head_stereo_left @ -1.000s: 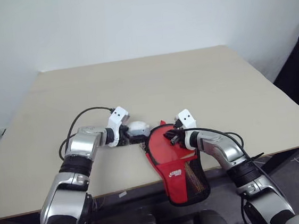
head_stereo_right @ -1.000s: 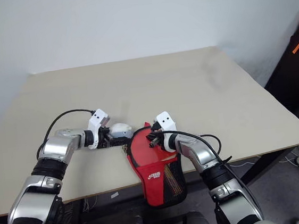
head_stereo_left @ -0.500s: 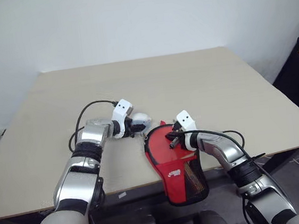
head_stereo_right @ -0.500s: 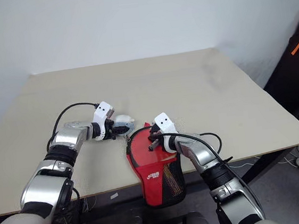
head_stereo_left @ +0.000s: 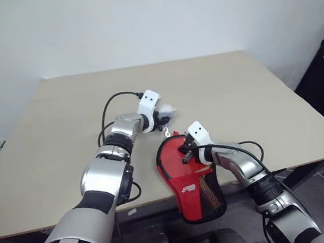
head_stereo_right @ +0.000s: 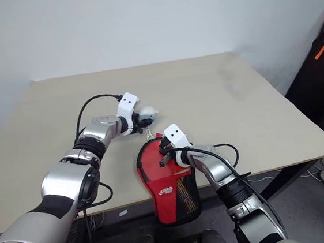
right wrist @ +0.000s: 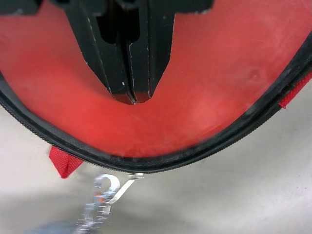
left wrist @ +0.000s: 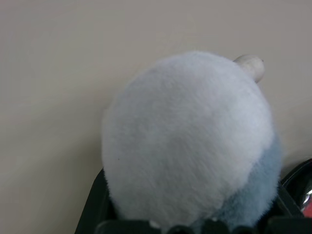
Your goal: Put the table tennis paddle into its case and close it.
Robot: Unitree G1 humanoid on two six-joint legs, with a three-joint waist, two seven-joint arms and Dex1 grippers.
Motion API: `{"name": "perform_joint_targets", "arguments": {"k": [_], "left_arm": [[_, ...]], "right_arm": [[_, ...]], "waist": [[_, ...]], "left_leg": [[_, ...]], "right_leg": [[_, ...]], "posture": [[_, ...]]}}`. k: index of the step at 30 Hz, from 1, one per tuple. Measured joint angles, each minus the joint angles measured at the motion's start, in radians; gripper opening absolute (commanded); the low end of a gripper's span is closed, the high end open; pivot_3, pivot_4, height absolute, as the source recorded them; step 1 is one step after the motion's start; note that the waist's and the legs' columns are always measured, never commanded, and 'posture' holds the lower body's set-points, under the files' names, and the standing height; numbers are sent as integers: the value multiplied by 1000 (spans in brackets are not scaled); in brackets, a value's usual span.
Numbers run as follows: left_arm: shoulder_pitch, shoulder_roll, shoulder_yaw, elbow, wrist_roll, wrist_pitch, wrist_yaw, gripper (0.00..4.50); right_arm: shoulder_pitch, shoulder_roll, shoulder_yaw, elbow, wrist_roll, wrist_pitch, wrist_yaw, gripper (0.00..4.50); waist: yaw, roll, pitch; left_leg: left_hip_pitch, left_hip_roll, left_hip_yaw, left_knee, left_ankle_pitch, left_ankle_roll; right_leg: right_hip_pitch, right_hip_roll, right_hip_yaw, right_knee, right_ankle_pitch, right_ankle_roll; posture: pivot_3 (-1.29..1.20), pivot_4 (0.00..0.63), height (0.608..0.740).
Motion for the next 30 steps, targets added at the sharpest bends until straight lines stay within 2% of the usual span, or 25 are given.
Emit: {"name": "perform_joint_targets", "arguments": {"k": [8, 12, 14, 19, 24, 30], "left_arm": [[-23, -150, 0, 22, 36, -59, 12, 2044], [-24, -201, -3, 22, 48, -60, -60, 2044], [-24, -213, -4, 22, 55, -60, -91, 2474], [-23, -204, -6, 20, 66, -72, -186, 4150], [-22, -180, -2, -9, 65, -63, -298, 4150], [8, -55, -2, -124, 34, -21, -521, 4150]], "right_arm": [[35, 6, 4, -49, -6, 11, -16, 0], [42, 6, 4, -55, -6, 12, -28, 0], [42, 6, 4, -56, -6, 12, -29, 0], [42, 7, 4, -56, -6, 11, -30, 0], [35, 7, 4, -52, -6, 10, -21, 0], [62, -19, 20, -100, 33, -7, 81, 0]], "waist": [[0, 0, -1], [1, 1, -1], [1, 1, -1], [0, 2, -1], [-1, 2, -2], [-2, 3, -2]], "left_leg": [[0, 0, 0, 0, 0, 0], [0, -1, 0, 0, 0, 0], [0, -1, 0, 0, 0, 0], [0, -1, 0, 0, 0, 0], [0, -1, -1, 0, 0, 0], [0, 0, 0, 0, 0, 0]], "right_leg": [[0, 0, 0, 0, 0, 0], [1, -1, 0, -1, 0, 0], [1, -1, 0, -1, 0, 0], [1, -1, 0, -1, 0, 0], [0, -1, 0, 0, 0, 0], [-1, 0, 0, 0, -1, 1]], "posture": [[0, 0, 740], [0, 0, 740], [0, 0, 740], [0, 0, 740], [0, 0, 740], [0, 0, 740]]}}
